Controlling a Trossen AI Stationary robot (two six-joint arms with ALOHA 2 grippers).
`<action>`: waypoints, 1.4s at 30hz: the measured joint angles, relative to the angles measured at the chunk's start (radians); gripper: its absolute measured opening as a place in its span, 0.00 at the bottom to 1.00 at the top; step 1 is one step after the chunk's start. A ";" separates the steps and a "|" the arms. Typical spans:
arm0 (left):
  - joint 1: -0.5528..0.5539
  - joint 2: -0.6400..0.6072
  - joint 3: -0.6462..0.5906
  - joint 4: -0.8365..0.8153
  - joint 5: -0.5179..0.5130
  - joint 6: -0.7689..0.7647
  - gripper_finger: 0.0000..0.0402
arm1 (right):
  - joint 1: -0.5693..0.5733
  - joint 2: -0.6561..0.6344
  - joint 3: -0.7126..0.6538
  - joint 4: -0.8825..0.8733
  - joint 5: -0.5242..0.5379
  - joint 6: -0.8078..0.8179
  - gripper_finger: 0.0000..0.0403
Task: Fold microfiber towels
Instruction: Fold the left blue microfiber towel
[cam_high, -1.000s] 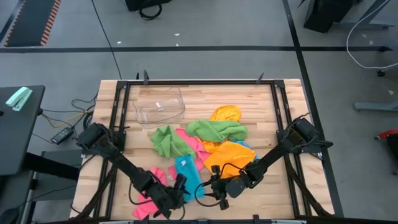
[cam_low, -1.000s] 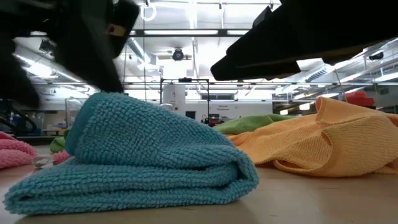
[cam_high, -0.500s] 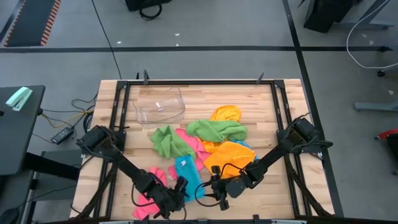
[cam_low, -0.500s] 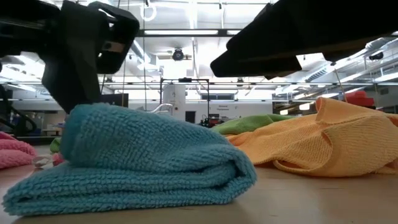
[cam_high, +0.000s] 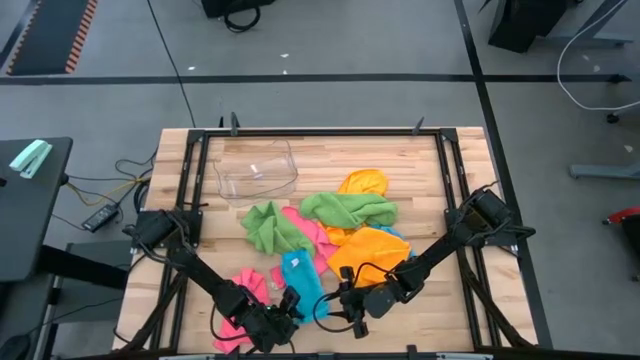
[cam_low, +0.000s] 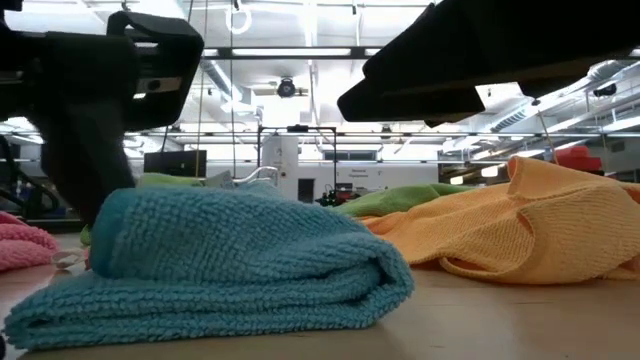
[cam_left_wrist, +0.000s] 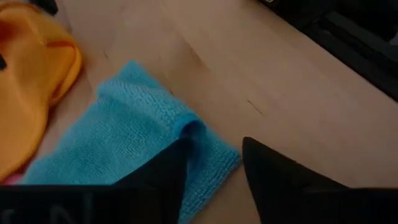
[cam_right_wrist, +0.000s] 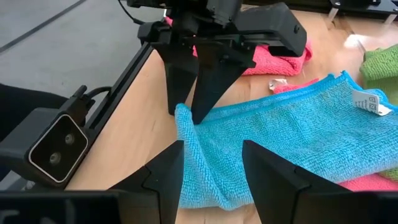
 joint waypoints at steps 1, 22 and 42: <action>0.000 0.000 0.000 -0.003 -0.004 -0.021 0.35 | -0.003 0.000 0.000 0.002 0.000 0.004 0.43; -0.077 0.002 -0.003 0.095 -0.002 -0.276 0.04 | 0.003 0.000 0.000 0.073 -0.001 0.019 0.43; -0.129 0.002 -0.003 0.081 -0.027 -0.518 0.03 | -0.113 0.167 0.183 0.039 -0.053 -0.097 0.43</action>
